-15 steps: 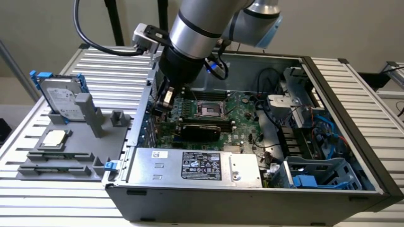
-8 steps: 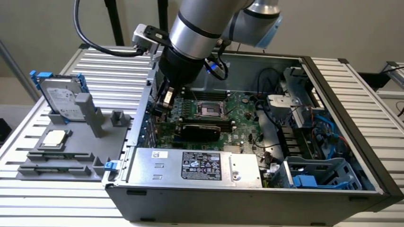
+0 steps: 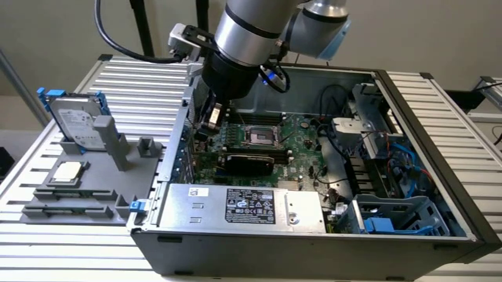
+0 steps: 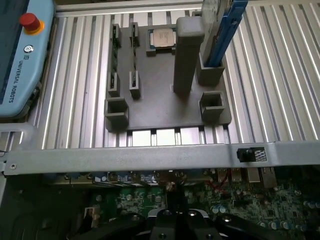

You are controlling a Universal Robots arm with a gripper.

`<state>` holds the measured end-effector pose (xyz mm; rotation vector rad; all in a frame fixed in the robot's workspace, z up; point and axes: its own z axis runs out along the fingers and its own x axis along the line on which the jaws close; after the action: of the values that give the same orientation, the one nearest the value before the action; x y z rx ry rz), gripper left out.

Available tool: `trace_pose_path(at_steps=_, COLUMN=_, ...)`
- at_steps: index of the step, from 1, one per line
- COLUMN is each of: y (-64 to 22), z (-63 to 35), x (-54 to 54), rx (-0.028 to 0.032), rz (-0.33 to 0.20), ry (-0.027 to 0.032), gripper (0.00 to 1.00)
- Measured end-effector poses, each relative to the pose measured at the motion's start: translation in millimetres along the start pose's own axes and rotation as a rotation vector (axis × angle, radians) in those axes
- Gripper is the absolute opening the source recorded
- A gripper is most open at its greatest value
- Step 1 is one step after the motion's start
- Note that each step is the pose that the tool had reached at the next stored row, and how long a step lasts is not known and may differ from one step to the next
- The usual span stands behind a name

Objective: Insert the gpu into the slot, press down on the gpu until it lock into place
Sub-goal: 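Press down on the gpu until it lock into place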

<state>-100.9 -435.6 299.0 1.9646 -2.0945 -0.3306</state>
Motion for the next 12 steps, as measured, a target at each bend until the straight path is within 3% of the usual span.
trace_pose_path(at_steps=3, y=-1.8, z=-0.6, x=-0.1, rx=0.0479, rz=0.000, ry=-0.0031, gripper=0.11)
trace_pose_path(at_steps=12, y=-9.1, z=-3.2, x=-0.6, rx=0.2138, rz=-0.002, ry=-0.0126, gripper=0.11)
